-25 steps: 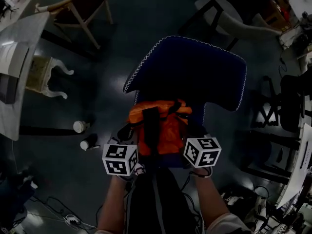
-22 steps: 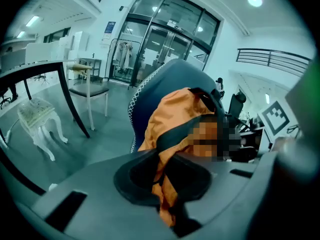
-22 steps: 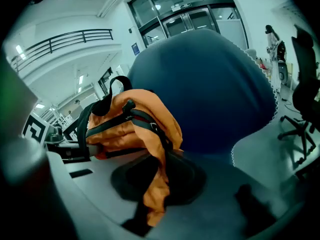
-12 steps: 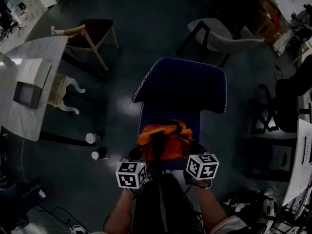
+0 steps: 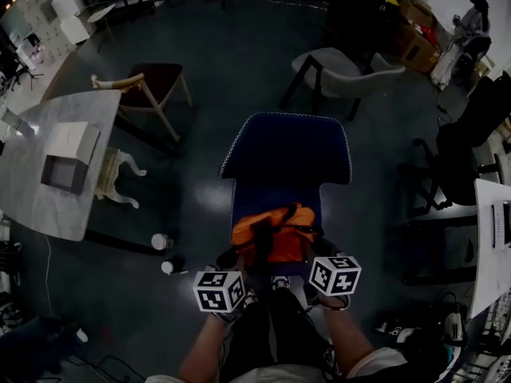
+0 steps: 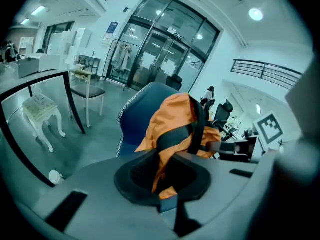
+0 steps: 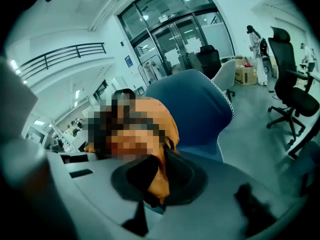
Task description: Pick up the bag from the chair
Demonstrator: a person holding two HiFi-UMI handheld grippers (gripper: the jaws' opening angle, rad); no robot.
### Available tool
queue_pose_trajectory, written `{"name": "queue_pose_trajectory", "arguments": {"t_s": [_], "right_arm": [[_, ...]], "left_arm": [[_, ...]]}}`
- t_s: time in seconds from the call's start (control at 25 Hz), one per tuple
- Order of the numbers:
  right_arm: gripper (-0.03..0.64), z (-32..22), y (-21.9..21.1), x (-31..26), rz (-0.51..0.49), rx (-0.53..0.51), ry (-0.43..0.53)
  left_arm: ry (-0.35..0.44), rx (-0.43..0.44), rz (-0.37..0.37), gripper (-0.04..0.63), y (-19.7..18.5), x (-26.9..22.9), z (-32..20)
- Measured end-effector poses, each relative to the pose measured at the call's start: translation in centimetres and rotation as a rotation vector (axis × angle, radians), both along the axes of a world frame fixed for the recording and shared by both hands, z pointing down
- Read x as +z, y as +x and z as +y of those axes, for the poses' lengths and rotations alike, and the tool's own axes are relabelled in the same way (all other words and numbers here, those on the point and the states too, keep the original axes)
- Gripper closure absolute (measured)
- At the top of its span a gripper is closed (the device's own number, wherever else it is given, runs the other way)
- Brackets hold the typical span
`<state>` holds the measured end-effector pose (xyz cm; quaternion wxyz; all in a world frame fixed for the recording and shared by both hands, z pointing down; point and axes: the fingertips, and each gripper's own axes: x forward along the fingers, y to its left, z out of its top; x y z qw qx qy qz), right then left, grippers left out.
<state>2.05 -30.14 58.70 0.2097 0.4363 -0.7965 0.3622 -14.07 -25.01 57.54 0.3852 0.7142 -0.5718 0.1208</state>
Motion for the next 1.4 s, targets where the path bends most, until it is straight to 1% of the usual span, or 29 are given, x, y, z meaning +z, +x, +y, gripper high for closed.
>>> {"name": "queue_pose_trajectory", "arguments": {"t_s": [0.2,0.4,0.6,0.72,0.88,1.0,1.12,1.28,1.4], "right_arm": [[0.561,0.9,-0.2,-3.6,-0.052,0.065,0.032],[0.561,1.0,-0.6,-8.8,-0.08,0.063,0.092],[0.561,0.6,-1.3,-13.0,-0.089,0.08,0.16],[0.561,0.4,-1.5,-15.2,-0.099,0.094,0.207],[0.562,0.1,-1.0,-17.6,-0.106,0.131,0.255],[0.563,0.6,-0.3,-18.3,-0.103,0.158,0.265],[0.563,1.2,0.8,-18.5,-0.095,0.177,0.264],[0.563,2.4,2.9,-18.5,-0.086,0.2,0.257],[0.563,3.4,4.8,-18.4,-0.079,0.207,0.267]], "left_arm": [[0.041,0.017,0.005,0.553,-0.3,-4.2,0.4],[0.123,0.02,0.011,0.552,-0.9,-9.9,0.5],[0.19,0.01,0.012,0.552,-1.7,-13.9,-0.2],[0.234,0.013,-0.001,0.552,-2.1,-16.1,-0.9],[0.29,0.051,-0.023,0.552,-1.7,-18.5,-1.7],[0.297,0.079,-0.034,0.552,-1.1,-19.2,-1.6],[0.291,0.096,-0.031,0.552,0.0,-19.3,-1.3],[0.276,0.139,-0.033,0.554,2.0,-19.2,-0.6],[0.268,0.149,-0.027,0.555,3.7,-18.8,-0.1]]}}
